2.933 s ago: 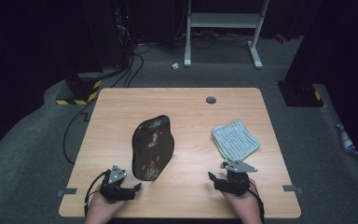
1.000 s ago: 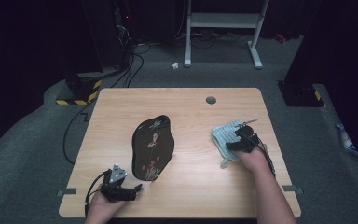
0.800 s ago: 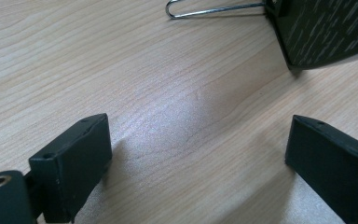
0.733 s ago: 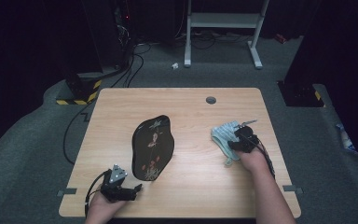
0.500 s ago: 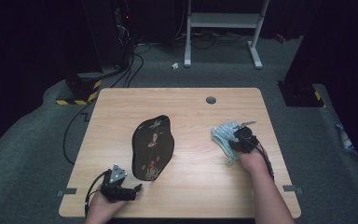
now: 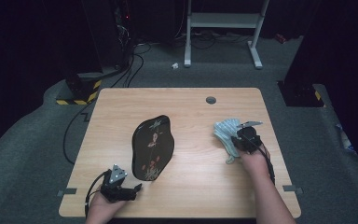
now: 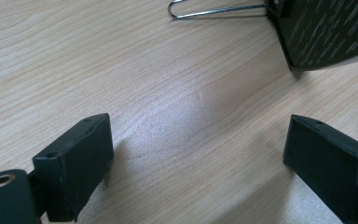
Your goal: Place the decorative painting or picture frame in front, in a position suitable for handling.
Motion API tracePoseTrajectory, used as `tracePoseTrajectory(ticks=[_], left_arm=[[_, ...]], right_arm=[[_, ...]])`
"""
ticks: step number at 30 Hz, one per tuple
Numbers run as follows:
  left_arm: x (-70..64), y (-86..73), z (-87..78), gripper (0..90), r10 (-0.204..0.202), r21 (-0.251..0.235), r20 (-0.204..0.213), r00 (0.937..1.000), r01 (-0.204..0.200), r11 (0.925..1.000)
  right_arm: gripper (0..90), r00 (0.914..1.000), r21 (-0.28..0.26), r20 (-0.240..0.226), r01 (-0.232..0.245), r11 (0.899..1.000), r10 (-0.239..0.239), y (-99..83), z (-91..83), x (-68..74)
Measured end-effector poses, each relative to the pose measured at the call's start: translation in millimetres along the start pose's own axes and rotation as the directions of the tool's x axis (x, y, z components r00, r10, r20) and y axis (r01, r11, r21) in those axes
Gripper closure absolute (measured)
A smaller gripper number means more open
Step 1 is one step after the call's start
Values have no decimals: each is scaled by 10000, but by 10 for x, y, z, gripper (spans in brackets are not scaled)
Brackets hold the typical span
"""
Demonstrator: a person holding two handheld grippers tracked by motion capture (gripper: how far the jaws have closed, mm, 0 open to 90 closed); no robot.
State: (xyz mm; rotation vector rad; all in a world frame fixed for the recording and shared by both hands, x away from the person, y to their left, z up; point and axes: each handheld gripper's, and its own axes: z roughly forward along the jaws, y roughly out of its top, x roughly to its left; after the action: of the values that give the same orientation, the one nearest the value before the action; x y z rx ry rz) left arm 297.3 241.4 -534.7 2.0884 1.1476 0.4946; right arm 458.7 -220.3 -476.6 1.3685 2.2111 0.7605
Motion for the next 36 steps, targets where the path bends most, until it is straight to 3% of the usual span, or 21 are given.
tracePoseTrajectory(ticks=[4, 9, 10, 11, 12, 14, 17, 18, 22, 25, 33, 36], left_arm=[[1, 1, 1, 86, -6, 1, 24, 10000, 6, 10000], [2, 0, 0, 86, 0, 3, 30, 10000, 0, 10000], [2, 0, 1, 86, 0, -3, 23, 10000, 0, 10000], [2, 0, 1, 86, 0, -3, 23, 10000, 0, 10000], [2, 1, 1, 87, -1, -5, 21, 10000, 1, 10000], [2, 2, 2, 86, 7, -5, 33, 10000, -7, 10000], [2, 3, 4, 86, 10, -5, 38, 10000, -10, 10000], [3, 3, 4, 86, 15, -5, 39, 10000, -15, 10000], [2, 3, 3, 87, 13, -4, 41, 10000, -13, 10000], [2, 3, 2, 88, 45, -10, 46, 10000, -45, 10000], [1, 4, 3, 89, 23, -12, 31, 10000, -23, 10000], [-1, 4, 4, 90, 2, -17, 23, 10000, -2, 10000]], right_arm=[[734, 9997, -639, -223, 92, 9979, -106, -40, -299, 89], [732, 9980, -1143, -559, 218, 9932, -284, -93, -508, 232], [731, 9958, -1293, -834, 270, 9912, -380, -120, -582, 324], [731, 9958, -1293, -834, 270, 9912, -380, -120, -582, 324], [728, 9929, -1374, -949, 586, 9888, -720, -159, -626, 445], [727, 9891, -1445, -1168, 729, 9868, -902, -220, -651, 567], [727, 9843, -1444, -1415, 854, 9858, -1060, -293, -655, 690], [726, 9797, -1418, -1570, 1027, 9846, -1248, -376, -648, 816], [724, 9676, -1318, -1941, 1373, 9817, -1614, -525, -597, 1037], [721, 9637, -1152, -1983, 1579, 9807, -1785, -614, -531, 1161], [661, 9513, -674, -2172, 2092, 9755, -2190, -772, -347, 1268], [614, 9487, -759, -2197, 2156, 9735, -2272, -789, -334, 1283]])
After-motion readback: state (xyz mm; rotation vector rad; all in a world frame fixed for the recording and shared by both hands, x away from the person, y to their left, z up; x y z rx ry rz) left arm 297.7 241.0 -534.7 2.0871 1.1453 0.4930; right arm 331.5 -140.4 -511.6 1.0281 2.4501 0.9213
